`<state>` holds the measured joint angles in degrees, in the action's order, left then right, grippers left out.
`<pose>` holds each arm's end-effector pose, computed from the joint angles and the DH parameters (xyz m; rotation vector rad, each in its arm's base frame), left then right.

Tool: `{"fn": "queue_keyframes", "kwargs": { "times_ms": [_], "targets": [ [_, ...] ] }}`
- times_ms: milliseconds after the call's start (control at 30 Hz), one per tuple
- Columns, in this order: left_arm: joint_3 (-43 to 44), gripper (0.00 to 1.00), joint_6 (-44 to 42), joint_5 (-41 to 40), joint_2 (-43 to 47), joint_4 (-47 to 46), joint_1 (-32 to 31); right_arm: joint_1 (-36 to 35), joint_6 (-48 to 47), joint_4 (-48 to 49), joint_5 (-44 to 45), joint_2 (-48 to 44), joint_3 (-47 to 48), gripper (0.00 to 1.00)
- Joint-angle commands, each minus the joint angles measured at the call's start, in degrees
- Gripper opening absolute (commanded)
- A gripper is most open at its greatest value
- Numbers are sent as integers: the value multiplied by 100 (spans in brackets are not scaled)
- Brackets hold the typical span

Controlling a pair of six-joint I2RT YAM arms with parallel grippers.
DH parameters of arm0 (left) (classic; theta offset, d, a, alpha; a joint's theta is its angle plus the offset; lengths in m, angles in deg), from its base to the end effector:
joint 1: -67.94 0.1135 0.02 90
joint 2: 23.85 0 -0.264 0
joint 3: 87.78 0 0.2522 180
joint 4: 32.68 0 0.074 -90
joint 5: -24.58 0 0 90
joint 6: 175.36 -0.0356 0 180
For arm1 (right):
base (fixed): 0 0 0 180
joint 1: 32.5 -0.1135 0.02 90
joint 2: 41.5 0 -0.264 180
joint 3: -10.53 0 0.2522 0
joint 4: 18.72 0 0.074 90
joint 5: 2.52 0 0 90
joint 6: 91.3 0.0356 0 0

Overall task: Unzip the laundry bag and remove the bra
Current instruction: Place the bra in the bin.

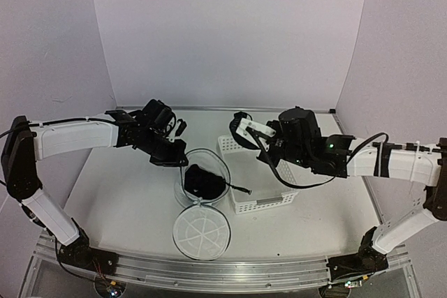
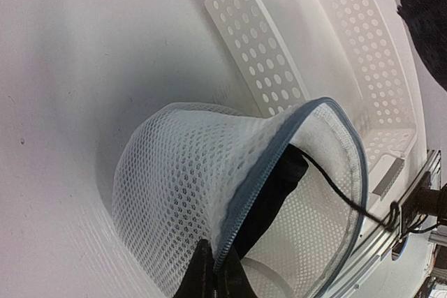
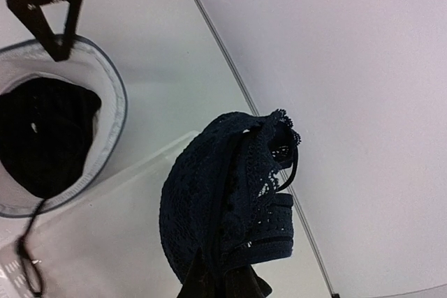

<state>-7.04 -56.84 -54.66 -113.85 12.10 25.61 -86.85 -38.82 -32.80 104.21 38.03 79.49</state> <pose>0.2416 -0.2291 0.2487 0.3988 2.6200 -0.7016 0.1938 0.2526 0.2818 -1.2892 1.5069 -0.1019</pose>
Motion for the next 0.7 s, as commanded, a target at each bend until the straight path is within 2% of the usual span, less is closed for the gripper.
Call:
{"fn": "queue_keyframes", "kwargs": {
  "times_ms": [0,300,567,600,667],
  "targets": [
    [100,0,-47,-57,79,-53,-13,275,-60,377,354,557,120,0],
    [102,0,-48,-48,146,-53,-13,738,-37,597,293,1980,620,0],
    [74,0,-48,-30,225,-45,-13,969,126,739,151,2851,956,0],
    [66,0,-48,-35,243,-44,-13,970,133,752,123,2868,953,5],
    [53,0,-48,-48,254,-42,-13,970,181,774,-2,2809,905,20]
  ]
}}
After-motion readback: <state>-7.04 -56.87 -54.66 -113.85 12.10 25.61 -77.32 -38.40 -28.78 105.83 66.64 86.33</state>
